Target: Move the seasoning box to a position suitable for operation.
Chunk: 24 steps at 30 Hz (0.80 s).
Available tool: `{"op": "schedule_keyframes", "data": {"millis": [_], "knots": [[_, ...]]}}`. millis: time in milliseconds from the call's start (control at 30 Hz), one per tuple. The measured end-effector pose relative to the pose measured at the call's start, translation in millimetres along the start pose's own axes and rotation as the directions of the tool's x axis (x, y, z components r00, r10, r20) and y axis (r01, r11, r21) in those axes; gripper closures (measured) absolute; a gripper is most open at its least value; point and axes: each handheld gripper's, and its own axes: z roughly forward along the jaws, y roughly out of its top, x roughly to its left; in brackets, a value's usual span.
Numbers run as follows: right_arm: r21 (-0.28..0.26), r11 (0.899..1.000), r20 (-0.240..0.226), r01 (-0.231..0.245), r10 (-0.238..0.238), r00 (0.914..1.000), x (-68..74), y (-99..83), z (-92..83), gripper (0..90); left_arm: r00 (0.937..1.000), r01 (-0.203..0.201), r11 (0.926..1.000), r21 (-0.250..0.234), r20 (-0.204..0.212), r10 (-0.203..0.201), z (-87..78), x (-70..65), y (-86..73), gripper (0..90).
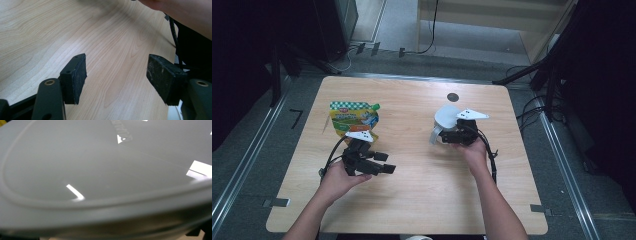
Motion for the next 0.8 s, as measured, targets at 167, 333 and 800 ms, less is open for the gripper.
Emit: {"op": "schedule_keyframes", "data": {"millis": [167, 333, 800], "knots": [[-0.007, 1.000, -0.014, 0.008, -0.009, 0.9999, 10.8, -5.0, -8.5, 13.6, 1.0000, 0.000, 1.0000, 0.005, -0.002, 0.000, 0.8, 0.0, 0.0, 33.2], [0.011, 0.999, -0.033, 0.042, -0.041, 0.9986, 24.3, -10.5, -16.7, 13.6, 1.0000, -0.005, 1.0000, 0.007, -0.002, 0.005, 1.9, -2.5, 0.5, 33.2], [0.041, 0.996, -0.088, 0.083, -0.080, 0.9929, 57.6, -28.4, -25.5, 13.7, 0.9997, -0.024, 0.9997, 0.011, -0.005, 0.024, 3.5, -5.0, 1.5, 33.2]]}}
